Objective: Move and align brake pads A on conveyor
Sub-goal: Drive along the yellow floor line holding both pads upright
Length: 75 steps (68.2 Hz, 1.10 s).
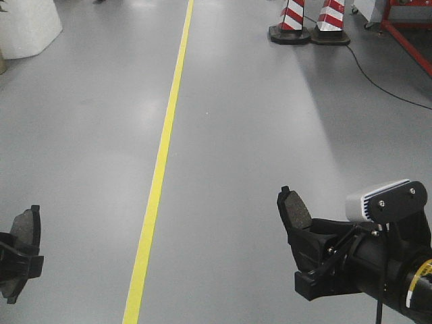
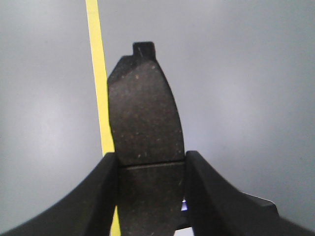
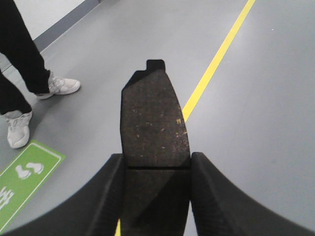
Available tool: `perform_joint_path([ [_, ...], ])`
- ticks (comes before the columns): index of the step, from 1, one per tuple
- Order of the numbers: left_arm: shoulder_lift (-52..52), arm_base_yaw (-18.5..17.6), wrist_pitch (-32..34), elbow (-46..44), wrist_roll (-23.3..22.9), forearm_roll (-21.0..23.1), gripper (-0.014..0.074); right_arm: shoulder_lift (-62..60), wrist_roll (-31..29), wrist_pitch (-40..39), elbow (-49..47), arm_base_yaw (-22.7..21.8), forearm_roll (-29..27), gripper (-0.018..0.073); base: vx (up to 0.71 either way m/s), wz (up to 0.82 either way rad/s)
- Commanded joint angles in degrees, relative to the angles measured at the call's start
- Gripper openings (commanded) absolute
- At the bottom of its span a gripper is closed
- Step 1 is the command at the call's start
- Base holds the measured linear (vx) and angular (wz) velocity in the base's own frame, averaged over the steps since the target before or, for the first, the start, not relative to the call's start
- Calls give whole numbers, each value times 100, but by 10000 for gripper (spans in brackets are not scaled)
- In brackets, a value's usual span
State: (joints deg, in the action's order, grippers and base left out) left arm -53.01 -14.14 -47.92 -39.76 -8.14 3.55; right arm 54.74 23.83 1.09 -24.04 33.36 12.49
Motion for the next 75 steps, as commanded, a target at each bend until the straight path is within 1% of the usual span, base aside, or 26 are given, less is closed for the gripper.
perform_joint_path([
  [1,77,-25,362,-128,1,41,185,-92,-52,-528,-178,-22,69,67,52,-6],
  [41,77,-25,362,-128,1,41,185,-92,-52,-528,-178,-22,69,67,57,-5],
  [75,77,-25,367,-128,1,41,185,-92,-52,-528,-178,-22,69,67,64,5],
])
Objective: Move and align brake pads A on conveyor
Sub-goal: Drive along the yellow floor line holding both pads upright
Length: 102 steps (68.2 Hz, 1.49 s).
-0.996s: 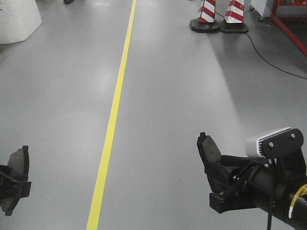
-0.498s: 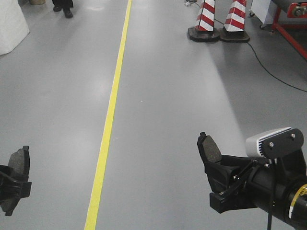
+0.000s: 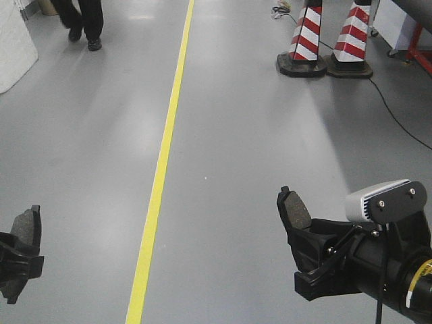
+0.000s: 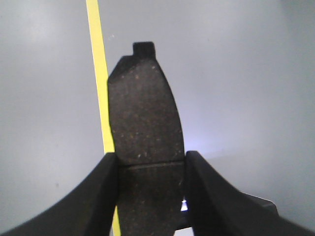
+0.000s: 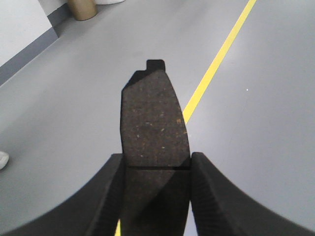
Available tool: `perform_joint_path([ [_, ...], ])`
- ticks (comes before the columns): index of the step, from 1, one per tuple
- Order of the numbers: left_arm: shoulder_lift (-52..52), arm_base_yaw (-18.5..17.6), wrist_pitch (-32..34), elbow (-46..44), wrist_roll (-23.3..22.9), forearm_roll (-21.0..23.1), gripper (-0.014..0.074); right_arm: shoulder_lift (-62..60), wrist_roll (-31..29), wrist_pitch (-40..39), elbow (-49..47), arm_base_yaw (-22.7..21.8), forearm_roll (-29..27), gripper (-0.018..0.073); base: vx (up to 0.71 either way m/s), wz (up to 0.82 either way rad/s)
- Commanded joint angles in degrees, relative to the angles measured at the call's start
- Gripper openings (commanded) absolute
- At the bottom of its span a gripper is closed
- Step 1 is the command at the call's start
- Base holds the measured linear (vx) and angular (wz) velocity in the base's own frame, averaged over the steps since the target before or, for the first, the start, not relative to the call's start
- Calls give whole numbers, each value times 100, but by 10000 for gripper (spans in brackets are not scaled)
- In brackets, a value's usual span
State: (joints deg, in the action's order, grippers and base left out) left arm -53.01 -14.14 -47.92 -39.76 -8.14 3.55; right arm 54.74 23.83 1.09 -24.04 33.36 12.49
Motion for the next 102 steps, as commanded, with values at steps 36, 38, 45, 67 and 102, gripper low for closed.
perform_joint_path([
  [36,72,-25,368,-128,1,41,185,-92,-52,-522,-178,-22,69,67,68,-1],
  [38,72,-25,368,-128,1,41,185,-92,-52,-522,-178,-22,69,67,66,-3],
  [45,72,-25,368,-128,1,41,185,-92,-52,-522,-178,-22,69,67,67,-2],
  [67,72,-25,368,-128,1,41,185,-92,-52,-522,-178,-22,69,67,67,1],
  [102,72,-25,368,-128,1,41,185,-92,-52,-522,-178,-22,69,67,66,2],
])
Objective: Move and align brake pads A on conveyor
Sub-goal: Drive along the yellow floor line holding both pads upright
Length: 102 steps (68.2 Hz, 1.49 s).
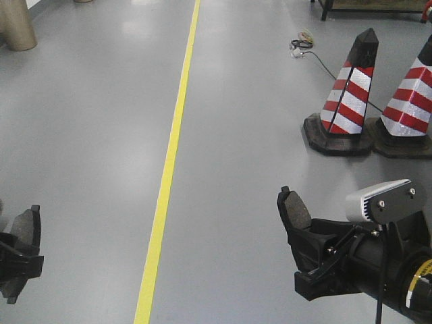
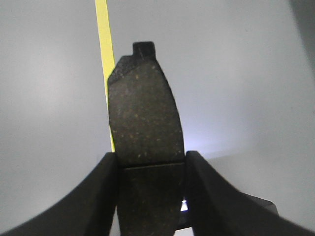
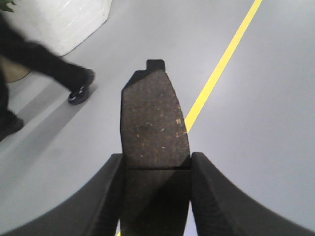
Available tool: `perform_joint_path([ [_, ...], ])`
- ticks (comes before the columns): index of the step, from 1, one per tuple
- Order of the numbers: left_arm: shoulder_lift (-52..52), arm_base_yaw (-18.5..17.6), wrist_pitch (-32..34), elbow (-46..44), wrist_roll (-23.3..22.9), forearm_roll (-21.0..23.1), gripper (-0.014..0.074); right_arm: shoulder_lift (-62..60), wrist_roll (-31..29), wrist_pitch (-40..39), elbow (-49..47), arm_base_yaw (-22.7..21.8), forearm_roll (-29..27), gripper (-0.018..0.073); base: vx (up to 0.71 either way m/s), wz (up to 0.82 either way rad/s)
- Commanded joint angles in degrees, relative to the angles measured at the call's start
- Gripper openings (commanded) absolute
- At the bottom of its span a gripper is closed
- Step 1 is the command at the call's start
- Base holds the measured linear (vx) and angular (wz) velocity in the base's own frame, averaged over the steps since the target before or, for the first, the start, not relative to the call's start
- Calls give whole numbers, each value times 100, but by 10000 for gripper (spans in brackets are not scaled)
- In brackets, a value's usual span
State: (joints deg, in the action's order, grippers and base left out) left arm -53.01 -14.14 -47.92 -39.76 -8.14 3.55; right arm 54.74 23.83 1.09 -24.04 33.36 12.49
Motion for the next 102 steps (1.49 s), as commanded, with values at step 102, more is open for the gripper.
perform_joint_path([
  [102,72,-25,368,-128,1,41,185,-92,-52,-527,-178,-22,69,67,59,-6],
])
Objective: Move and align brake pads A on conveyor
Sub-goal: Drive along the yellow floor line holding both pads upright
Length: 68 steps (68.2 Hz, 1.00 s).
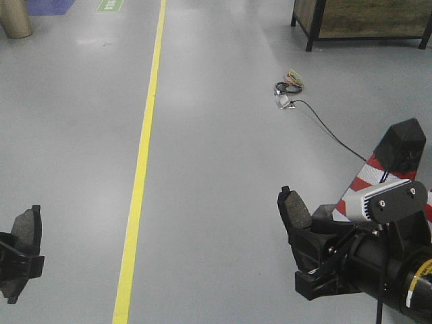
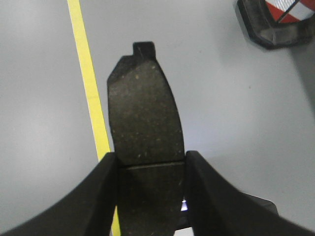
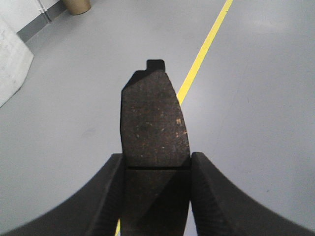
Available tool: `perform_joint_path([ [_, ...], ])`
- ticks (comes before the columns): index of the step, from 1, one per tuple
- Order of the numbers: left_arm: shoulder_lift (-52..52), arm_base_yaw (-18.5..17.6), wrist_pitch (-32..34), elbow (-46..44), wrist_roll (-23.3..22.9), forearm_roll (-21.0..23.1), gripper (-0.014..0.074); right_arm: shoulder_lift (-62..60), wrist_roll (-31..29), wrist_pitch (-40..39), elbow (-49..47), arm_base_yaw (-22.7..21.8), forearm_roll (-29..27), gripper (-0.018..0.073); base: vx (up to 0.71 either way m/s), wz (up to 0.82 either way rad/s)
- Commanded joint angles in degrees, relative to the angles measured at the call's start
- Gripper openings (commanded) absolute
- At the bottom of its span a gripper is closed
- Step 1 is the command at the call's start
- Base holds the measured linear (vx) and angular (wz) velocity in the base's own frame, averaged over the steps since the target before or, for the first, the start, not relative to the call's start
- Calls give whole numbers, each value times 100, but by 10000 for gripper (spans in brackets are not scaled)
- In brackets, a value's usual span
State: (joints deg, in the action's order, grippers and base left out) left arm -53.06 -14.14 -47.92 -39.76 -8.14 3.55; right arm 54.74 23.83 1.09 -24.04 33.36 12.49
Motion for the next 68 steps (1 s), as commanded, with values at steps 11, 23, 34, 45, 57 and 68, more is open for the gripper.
perform_joint_path([
  [11,77,-25,368,-128,1,41,185,-92,-52,-527,-178,-22,69,67,49,-9],
  [23,77,-25,375,-128,1,41,185,-92,-52,-527,-178,-22,69,67,46,-5],
  [34,77,-25,369,-128,1,41,185,-92,-52,-527,-178,-22,69,67,41,-3],
  [45,77,-25,369,-128,1,41,185,-92,-52,-527,-178,-22,69,67,34,-7],
  [57,77,-25,369,-128,1,41,185,-92,-52,-527,-178,-22,69,67,25,-15],
  [68,77,-25,369,-128,1,41,185,-92,-52,-527,-178,-22,69,67,19,-23],
])
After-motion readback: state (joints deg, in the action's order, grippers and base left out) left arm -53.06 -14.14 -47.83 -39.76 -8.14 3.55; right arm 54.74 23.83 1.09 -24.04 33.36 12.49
